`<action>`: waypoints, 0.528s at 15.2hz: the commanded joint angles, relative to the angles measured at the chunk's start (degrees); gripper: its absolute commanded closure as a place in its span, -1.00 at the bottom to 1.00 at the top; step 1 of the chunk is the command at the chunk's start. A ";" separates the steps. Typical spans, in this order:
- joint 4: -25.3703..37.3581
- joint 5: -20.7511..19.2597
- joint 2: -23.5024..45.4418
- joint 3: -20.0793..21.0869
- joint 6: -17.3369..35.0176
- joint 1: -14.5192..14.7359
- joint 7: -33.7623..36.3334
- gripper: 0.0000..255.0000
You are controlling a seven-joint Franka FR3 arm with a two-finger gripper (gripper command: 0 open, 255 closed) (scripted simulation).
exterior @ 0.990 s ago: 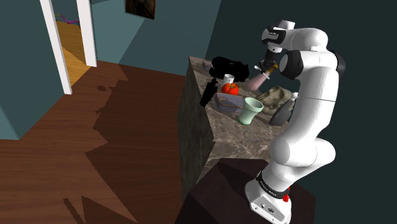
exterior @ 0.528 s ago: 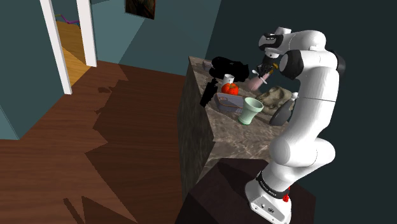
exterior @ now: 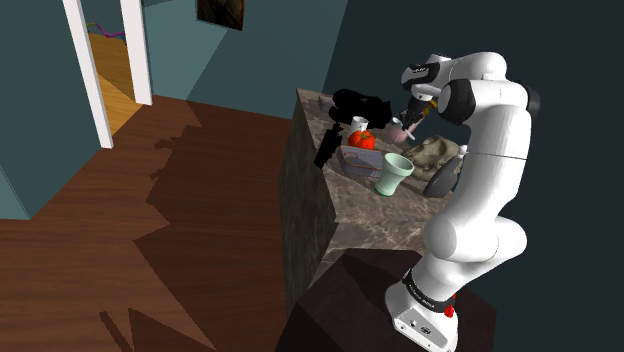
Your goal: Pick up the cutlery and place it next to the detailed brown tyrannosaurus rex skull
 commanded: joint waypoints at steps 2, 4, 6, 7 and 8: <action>-1.83 0.15 0.33 0.11 2.16 0.09 -0.02 1.00; -2.88 0.30 0.67 0.21 3.53 0.11 -0.05 1.00; -3.85 0.46 1.06 0.31 4.87 0.11 -0.10 1.00; -4.32 0.55 1.27 0.37 5.53 0.10 -0.12 1.00; -4.76 0.64 1.50 0.43 6.19 0.09 -0.15 1.00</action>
